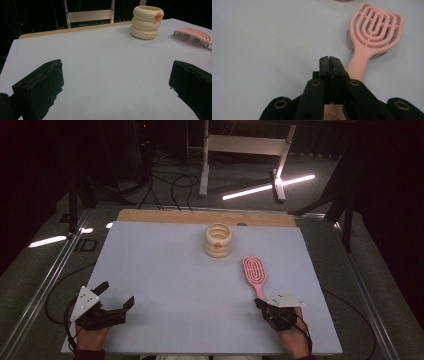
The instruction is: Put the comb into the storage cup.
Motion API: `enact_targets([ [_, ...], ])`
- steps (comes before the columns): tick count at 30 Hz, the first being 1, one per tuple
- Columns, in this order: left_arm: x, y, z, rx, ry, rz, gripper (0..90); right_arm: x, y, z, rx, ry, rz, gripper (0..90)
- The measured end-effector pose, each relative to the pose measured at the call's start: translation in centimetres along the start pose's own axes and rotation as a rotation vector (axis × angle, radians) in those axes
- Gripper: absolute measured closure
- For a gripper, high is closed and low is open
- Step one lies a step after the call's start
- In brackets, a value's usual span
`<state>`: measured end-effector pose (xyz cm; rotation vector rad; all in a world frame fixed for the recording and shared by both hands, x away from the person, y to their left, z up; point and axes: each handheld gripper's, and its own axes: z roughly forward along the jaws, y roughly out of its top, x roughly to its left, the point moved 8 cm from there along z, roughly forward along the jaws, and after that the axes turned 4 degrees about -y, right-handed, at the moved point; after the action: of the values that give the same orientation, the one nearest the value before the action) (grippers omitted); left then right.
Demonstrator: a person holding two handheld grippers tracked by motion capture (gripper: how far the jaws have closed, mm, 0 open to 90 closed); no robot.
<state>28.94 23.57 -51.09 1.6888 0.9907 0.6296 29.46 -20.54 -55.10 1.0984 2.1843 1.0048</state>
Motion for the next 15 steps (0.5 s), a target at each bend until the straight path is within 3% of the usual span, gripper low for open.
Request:
enact_targets([
  [15, -0.1, 0.0, 0.0, 0.0, -0.003, -0.002, 0.1, -1.1, -1.1, 0.2, 0.06, -0.019, 0.001, 88.8],
])
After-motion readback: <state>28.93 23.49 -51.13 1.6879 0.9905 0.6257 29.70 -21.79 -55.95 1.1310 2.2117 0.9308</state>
